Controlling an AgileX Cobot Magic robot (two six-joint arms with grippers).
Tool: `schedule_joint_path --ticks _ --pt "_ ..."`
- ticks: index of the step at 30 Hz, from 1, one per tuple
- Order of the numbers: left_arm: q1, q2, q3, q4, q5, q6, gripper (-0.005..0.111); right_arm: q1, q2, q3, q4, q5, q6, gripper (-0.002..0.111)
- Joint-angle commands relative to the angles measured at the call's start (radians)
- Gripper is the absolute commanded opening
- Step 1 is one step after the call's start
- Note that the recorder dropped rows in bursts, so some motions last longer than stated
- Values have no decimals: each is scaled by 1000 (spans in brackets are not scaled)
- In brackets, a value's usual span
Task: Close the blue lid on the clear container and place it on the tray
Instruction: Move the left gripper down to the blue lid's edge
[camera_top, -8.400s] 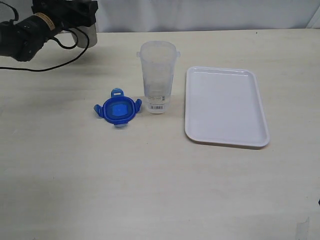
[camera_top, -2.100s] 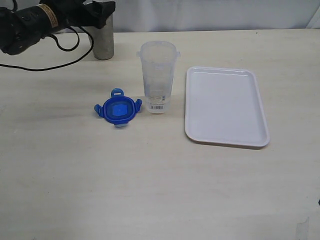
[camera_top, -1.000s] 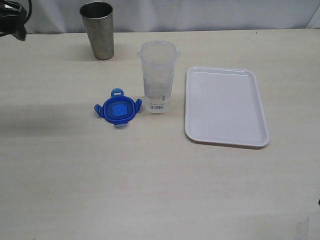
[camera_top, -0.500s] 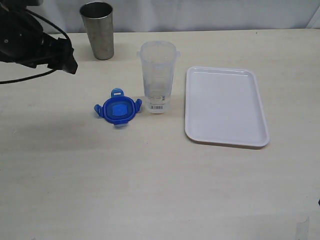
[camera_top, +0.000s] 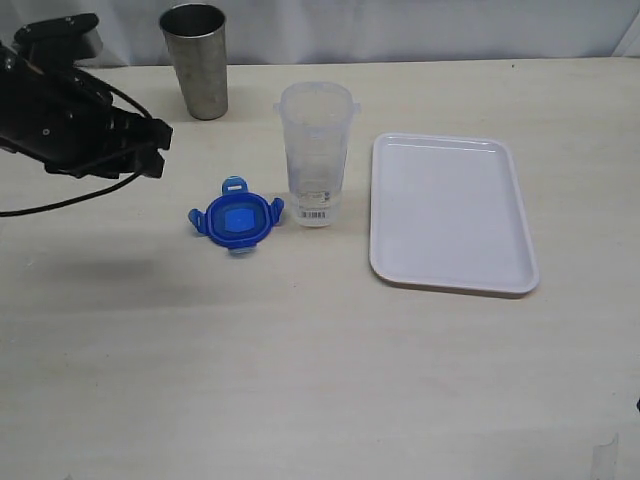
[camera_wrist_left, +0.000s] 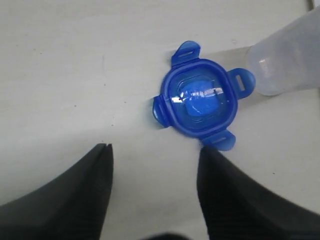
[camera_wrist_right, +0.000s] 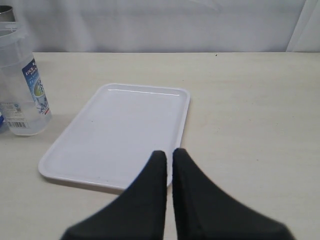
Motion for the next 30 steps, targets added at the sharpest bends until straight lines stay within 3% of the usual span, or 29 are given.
schedule_joint_path --ticks 1,5,9,16,23,30 --pt "-2 4 95 -51 -96 3 48 -5 -5 4 -8 -3 -6 4" --pt "-2 4 127 -121 -149 3 48 -5 -5 4 -8 -3 -6 4" --pt "-2 11 160 -295 -202 9 48 -5 -5 4 -8 -3 -6 4" --pt "-2 130 169 -395 -238 11 48 -5 -5 4 -8 -3 -6 4" --pt "-2 210 128 -525 -271 190 21 -5 -5 4 -8 -3 -6 4" --pt "-2 223 60 -526 -203 327 20 -5 -5 4 -8 -3 -6 4"
